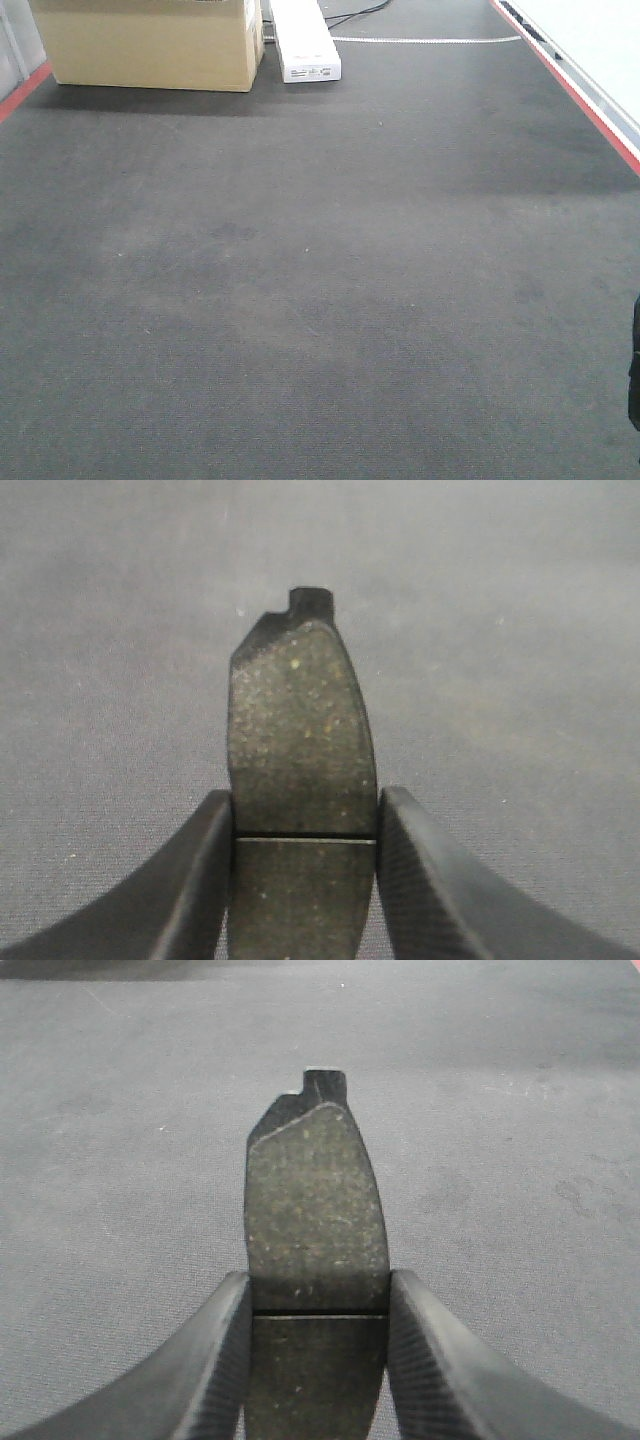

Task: Move and align brake pads A on conveyor
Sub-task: 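Lower the left gripper and release its brake pad onto the belt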

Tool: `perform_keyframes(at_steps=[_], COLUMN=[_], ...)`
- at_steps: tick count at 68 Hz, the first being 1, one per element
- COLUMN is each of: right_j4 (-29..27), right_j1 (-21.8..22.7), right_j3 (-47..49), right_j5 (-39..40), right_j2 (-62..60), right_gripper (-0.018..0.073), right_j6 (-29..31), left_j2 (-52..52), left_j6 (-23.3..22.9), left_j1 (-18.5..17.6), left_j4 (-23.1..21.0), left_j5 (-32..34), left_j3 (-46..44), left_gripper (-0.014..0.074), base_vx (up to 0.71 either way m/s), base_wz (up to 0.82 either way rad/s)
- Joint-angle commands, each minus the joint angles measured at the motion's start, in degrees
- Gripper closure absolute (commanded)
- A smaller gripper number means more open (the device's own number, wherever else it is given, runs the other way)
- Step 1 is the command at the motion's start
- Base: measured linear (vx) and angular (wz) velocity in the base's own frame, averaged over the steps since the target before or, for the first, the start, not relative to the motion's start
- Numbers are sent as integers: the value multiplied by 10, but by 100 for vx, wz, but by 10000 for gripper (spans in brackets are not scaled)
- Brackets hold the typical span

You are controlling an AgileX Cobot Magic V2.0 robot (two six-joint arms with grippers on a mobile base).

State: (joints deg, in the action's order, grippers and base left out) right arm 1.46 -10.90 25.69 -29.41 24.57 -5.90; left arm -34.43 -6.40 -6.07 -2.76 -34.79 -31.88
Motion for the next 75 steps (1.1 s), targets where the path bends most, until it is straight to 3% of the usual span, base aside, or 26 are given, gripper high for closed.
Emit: perform_keyframes(at_steps=[1,51,64,75], right_j4=[5,5,5,5], right_j1=[1,1,1,1], right_j3=[18,18,18,18], right_j5=[50,50,50,50], right_j2=[3,3,3,3], right_gripper=[571,571,571,571], right_j6=[4,4,3,3], left_j2=[-71,-532,-600,-637], left_j6=[-7,-7,-6,-5], left_j1=[-2,-2,-2,-2], left_j4=[-3,-4,-4,-4], left_j5=[25,26,13,11], left_j3=[-55,-219,-255,-270], left_gripper=[598,568,510,394], base_vx=[0,0,0,0], base_wz=[0,0,0,0])
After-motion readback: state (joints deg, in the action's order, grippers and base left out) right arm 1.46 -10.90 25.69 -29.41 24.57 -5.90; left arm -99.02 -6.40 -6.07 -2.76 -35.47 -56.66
